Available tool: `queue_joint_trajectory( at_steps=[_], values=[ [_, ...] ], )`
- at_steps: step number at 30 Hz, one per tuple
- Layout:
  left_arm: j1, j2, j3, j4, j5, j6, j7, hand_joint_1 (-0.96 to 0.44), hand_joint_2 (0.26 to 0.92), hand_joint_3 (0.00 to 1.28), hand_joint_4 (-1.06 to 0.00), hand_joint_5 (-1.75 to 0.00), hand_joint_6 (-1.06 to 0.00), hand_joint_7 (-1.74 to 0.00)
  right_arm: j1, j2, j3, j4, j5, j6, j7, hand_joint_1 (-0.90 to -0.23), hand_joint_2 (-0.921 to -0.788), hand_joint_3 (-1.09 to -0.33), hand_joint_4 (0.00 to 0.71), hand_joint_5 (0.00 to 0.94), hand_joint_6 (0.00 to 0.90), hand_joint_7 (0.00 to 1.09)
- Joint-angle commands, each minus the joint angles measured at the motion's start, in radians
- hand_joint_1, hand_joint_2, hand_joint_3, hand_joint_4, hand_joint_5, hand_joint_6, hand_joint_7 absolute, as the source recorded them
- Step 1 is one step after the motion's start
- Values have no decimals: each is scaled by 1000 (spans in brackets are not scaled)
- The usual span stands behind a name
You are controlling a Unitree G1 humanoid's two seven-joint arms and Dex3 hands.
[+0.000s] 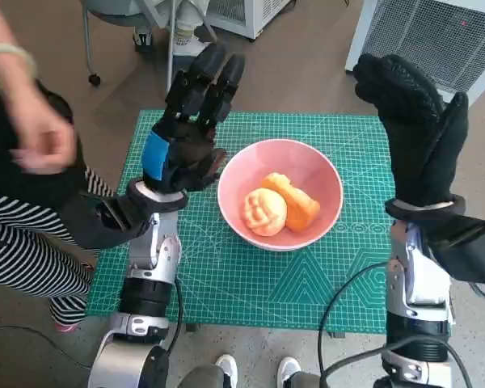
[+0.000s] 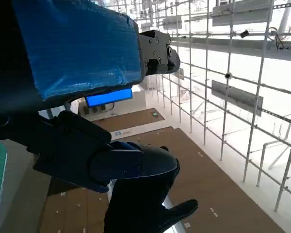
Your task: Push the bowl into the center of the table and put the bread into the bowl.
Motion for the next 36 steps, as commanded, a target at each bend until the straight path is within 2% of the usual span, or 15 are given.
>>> queue_joint_trajectory(
  at_steps=[1,36],
  values=[
    [10,4,1,-25,-4,10,-1,-697,921,354,-73,-20,1,-337,24,6,3,-1,6,16,2,-702,-921,-676,192,4,130,344],
    [6,11,-3,-52,5,54,10,-638,921,320,-70,-11,1,-402,31,8,0,12,9,5,10,-693,-921,-677,196,2,141,339]
  ],
)
